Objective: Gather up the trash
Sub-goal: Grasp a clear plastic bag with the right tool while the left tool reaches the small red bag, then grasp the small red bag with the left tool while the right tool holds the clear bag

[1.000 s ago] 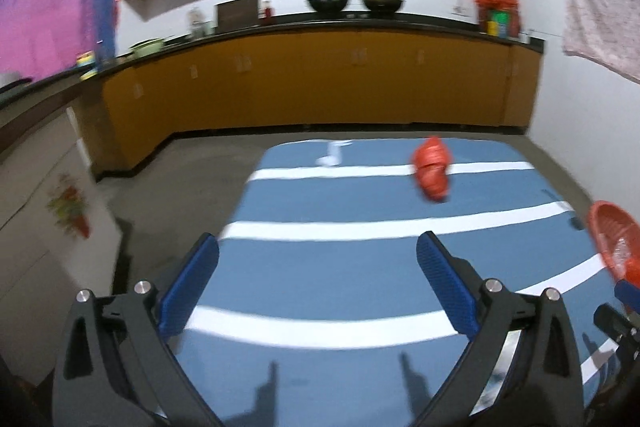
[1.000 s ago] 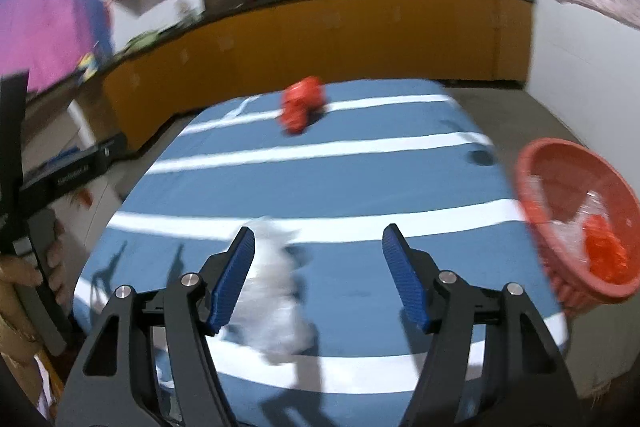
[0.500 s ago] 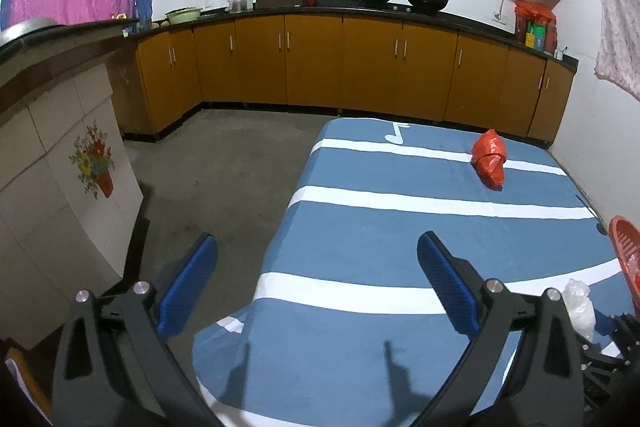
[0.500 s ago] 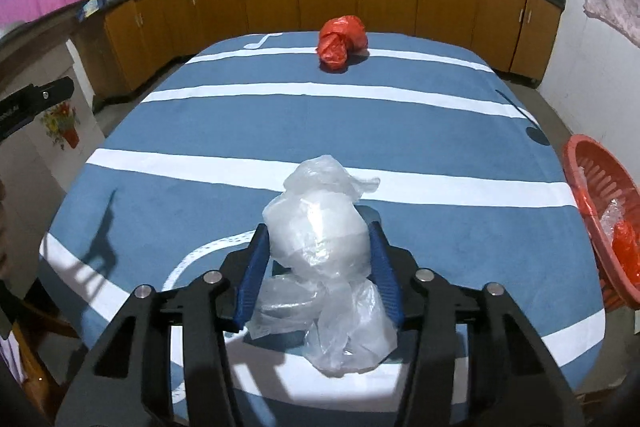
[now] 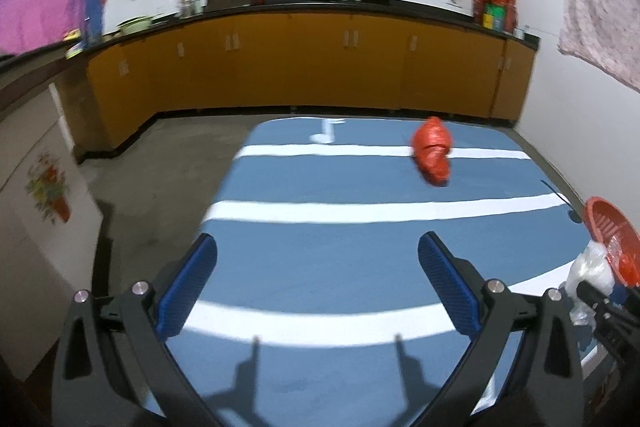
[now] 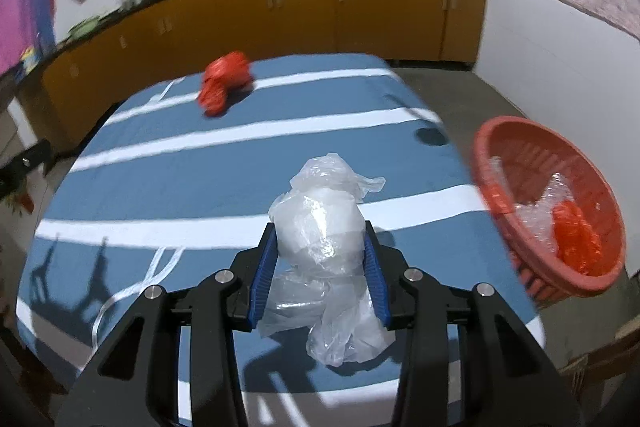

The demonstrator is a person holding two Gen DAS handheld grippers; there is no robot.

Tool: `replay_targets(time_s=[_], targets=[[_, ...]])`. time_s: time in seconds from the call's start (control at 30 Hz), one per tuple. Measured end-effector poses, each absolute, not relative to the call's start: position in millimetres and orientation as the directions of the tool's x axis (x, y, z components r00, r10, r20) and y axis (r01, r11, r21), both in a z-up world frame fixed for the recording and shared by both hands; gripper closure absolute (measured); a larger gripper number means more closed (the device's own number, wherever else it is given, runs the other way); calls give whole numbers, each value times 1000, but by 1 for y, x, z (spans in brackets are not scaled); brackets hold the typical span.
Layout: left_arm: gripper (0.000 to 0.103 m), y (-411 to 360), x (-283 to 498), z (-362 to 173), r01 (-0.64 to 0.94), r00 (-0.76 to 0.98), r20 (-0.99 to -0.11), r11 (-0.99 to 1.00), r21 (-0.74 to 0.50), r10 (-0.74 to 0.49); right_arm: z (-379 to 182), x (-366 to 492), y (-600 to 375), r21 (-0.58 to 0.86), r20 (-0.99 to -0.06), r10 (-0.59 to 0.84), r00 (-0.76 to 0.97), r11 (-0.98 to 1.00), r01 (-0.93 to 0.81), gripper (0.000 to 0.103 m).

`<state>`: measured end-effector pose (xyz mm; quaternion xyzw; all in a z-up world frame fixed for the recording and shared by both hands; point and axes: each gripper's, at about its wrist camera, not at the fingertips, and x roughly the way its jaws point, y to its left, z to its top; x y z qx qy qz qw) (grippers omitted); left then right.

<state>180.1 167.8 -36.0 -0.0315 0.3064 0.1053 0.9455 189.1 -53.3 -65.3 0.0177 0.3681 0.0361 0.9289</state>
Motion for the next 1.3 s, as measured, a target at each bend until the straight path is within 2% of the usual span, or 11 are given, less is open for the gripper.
replay_targets(time_s=[0.3,0.53,0.83,1.03,1.1,1.17,1.3], targets=[[4,94,297,-39,-46,798,-597,997,70,78,-54,199,-100,123,-655,56,754,992,33,61],[4,75,395,-66,-108,725,-680,993,49,112,-62,216,-120,185,-670,84,737,981,56,61],[5,69,461,-98,-120,663,-732,987,103,157,-68,230,-129,236,-673,131,728,971,44,61],[37,81,479,-111,-126,622,-774,991,52,119,-71,233,-130,248,-675,141,724,968,43,61],[53,85,480,-114,-125,618,-778,991,40,110,-71,234,-130,249,-676,144,723,968,40,61],[59,90,479,-116,-122,615,-784,992,12,85,-72,233,-129,249,-676,144,723,968,40,61],[62,95,466,-112,-122,628,-774,993,1,78,-67,228,-129,243,-670,137,730,969,41,61]])
